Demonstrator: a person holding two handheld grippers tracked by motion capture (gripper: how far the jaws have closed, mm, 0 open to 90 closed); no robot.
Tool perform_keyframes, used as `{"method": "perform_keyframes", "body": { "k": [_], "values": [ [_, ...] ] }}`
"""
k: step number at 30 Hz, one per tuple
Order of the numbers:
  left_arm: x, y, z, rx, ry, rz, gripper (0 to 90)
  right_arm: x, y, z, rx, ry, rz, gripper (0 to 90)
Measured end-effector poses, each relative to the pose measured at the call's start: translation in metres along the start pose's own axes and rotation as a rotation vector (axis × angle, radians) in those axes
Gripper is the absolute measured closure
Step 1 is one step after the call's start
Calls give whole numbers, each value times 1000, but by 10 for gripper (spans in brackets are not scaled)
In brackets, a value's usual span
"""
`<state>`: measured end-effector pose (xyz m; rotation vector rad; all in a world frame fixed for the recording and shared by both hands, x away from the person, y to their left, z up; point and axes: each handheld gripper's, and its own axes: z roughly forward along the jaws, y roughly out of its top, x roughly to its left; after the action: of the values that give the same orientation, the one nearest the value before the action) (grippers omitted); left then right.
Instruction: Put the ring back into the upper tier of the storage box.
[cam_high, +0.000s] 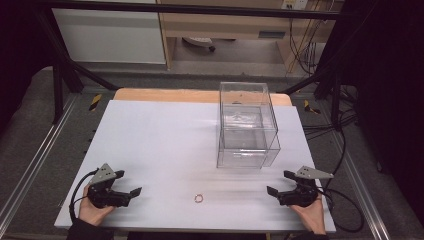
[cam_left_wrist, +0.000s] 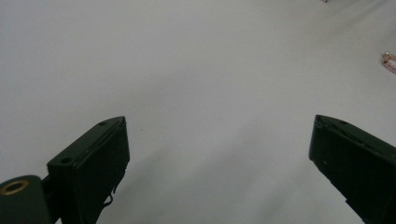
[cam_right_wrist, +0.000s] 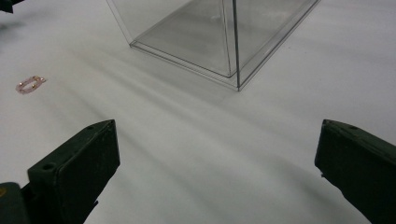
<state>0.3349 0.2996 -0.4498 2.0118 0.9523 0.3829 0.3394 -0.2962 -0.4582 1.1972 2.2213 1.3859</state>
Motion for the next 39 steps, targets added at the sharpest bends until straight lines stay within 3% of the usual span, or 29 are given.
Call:
{"method": "perform_keyframes", "body": {
  "k": [16,39],
  "values": [
    [0,2,-3,-17,11,-13,53,0,0,0,4,1,-3,5],
    [-13,10,2,-19,-6,-8,56,1,0,1,19,-3,-5,5]
  ]
}}
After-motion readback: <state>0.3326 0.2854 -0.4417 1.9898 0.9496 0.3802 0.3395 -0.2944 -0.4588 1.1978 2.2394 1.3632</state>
